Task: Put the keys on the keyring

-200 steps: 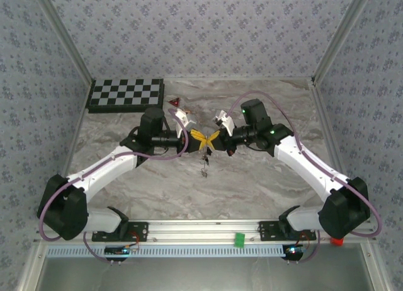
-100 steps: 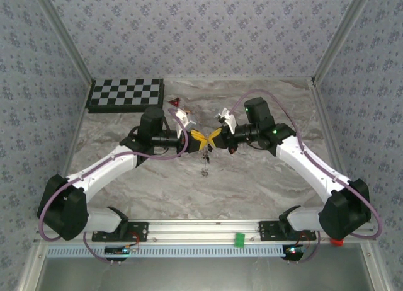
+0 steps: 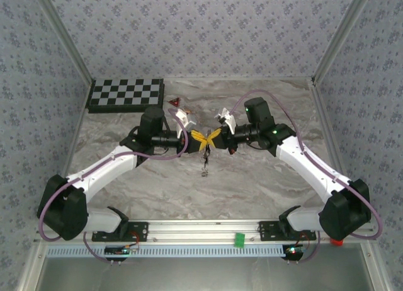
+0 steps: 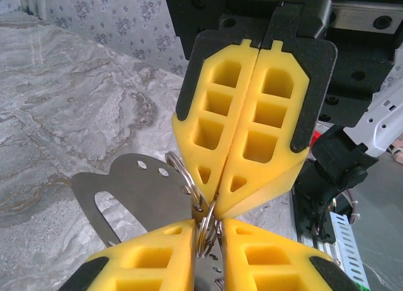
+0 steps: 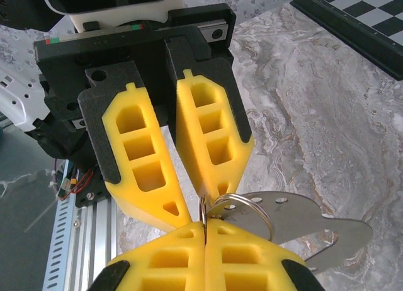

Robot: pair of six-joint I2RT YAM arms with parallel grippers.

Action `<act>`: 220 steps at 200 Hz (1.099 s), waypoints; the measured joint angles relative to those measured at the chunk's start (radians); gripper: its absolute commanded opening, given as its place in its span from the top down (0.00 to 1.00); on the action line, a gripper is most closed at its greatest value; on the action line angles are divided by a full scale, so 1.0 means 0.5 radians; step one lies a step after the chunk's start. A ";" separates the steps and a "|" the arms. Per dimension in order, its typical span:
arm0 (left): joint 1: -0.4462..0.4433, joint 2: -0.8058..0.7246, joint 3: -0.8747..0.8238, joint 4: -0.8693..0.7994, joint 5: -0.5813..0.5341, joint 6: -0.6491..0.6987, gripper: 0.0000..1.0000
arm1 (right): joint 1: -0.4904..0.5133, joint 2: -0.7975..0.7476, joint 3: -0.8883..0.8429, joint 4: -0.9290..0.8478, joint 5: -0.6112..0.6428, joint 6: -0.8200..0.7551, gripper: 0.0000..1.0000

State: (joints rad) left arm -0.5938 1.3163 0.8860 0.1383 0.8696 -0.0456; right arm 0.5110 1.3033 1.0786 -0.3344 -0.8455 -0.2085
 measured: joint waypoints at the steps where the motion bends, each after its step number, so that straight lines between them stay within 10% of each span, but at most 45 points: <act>1: 0.000 0.000 0.000 0.000 -0.001 0.000 0.84 | 0.000 0.000 0.000 -0.001 0.000 0.000 1.00; 31: 0.000 -0.031 -0.005 0.000 -0.011 -0.009 1.00 | 0.000 0.000 0.000 0.000 0.000 -0.012 1.00; 128: 0.000 -0.040 -0.012 0.013 -0.018 -0.015 1.00 | 0.000 0.000 0.000 0.002 0.001 -0.020 1.00; 138: 0.000 -0.040 -0.012 0.018 -0.018 -0.024 1.00 | 0.000 0.000 0.000 0.003 0.002 -0.017 0.84; 220: -0.004 -0.053 -0.213 0.505 -0.057 -0.243 1.00 | -0.050 -0.208 -0.331 0.521 0.066 0.391 0.67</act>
State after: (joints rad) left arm -0.5957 1.2900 0.7795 0.3908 0.8410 -0.1673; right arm 0.4862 1.1992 0.9131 -0.0738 -0.8124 -0.0132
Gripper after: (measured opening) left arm 0.058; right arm 0.304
